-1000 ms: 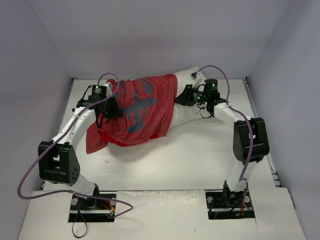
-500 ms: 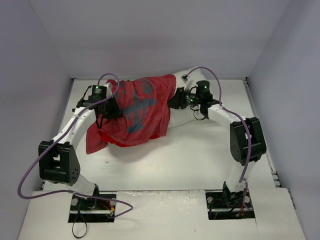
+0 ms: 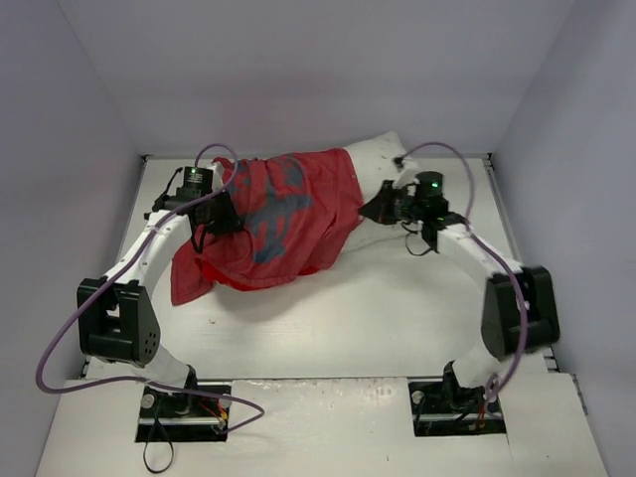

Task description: Put the pillow into the pillowcase

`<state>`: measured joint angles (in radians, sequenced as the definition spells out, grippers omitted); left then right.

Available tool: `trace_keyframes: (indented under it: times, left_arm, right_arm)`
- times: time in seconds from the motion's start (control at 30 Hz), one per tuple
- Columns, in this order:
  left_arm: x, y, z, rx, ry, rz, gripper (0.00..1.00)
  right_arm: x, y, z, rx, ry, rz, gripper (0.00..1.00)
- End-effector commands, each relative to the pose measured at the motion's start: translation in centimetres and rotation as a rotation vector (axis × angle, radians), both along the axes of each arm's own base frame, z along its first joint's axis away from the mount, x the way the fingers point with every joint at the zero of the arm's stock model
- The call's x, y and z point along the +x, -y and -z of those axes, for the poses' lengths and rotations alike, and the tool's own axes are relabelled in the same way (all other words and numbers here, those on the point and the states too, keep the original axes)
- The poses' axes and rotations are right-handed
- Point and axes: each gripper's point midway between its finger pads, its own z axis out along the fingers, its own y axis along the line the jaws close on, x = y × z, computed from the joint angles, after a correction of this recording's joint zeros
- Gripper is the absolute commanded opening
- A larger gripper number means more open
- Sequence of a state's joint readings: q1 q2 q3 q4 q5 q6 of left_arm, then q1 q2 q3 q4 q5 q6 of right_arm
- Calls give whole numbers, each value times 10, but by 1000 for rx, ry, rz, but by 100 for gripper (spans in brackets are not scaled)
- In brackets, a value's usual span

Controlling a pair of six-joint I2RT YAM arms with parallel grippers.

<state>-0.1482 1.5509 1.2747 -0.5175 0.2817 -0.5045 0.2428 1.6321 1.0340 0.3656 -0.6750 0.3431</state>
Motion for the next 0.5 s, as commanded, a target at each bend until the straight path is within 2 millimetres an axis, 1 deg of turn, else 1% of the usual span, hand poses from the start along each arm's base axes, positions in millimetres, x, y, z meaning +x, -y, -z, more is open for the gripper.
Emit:
trace_keyframes:
  times: [0.0,0.03,0.07,0.1,0.13,0.23,0.27,0.33,0.37,0.43,0.47]
  left_arm:
    - [18,-7,-30,32,103,-7,0]
    - [19,-7,-29,33,101,-9,0]
    - [20,-5,-30,24,102,-3,0]
    - [20,-4,-29,20,97,1,0]
    - [22,-4,-26,19,89,1,0]
    - [25,-2,-23,15,80,3,0]
    - [26,-1,-23,11,79,2,0]
    - [28,1,-24,4,80,8,0]
    - [30,2,-27,1,88,10,0]
    - [32,6,-31,-15,95,20,0]
    - [34,7,-35,-17,104,23,0]
  right_arm:
    - [20,113,-67,-118,186,454,0]
    - [18,130,-65,-122,172,516,0]
    - [12,142,-59,-116,147,552,0]
    - [10,147,-53,-97,113,570,0]
    - [9,147,-47,-94,88,566,0]
    - [8,136,-16,-111,-21,532,0]
    - [7,133,-12,-115,-37,518,0]
    - [6,128,-13,-115,-39,499,0]
    - [6,127,-15,-119,-30,493,0]
    - [10,124,-31,-127,15,472,12]
    - [9,120,-37,-133,26,459,20]
